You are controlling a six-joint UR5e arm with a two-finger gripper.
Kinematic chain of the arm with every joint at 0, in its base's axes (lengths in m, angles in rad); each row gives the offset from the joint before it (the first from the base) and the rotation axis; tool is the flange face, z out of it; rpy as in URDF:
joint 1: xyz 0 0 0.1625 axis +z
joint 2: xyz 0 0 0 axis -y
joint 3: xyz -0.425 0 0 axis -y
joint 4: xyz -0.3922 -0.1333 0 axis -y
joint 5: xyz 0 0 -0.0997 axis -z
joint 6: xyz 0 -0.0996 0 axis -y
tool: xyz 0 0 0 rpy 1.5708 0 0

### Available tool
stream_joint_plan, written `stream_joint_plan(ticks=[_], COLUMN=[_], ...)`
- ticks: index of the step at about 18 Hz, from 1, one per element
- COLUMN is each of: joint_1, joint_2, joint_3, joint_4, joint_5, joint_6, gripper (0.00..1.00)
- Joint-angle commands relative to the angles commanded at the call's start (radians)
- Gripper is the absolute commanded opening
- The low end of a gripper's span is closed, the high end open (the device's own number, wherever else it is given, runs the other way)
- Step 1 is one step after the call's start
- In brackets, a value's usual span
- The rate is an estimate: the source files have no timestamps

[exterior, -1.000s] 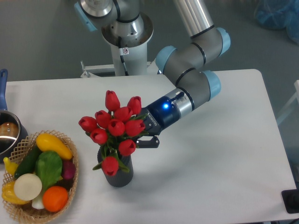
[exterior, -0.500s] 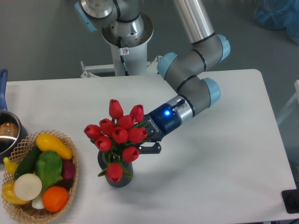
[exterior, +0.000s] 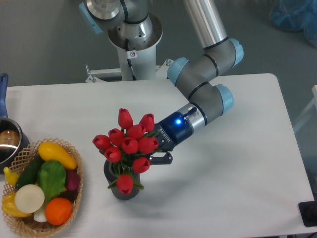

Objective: Insert the flowers into the vase
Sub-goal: 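Push the tulips deeper into the vase and open the gripper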

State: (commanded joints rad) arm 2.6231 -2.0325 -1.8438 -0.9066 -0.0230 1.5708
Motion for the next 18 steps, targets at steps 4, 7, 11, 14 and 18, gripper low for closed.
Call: stream_joint_plan(ticks=[4, 7, 11, 14, 18], joint_1=[-0.005, -0.008, -0.018, -0.026, -0.029], joint_2=[-0.008, -0.012, -0.017, -0.025, -0.038], joint_3=[-0.012, -0.014, -0.014, -0.014, -0.012], joint_4=[0.000, 0.000, 0.002, 0.003, 0.005], joint_5=[0.003, 0.005, 0.008, 0.011, 0.011], joint_6=[0.028, 0.029, 0.032, 0.038, 0.052], gripper=[0.24, 0.24, 0.24, 0.24, 0.24])
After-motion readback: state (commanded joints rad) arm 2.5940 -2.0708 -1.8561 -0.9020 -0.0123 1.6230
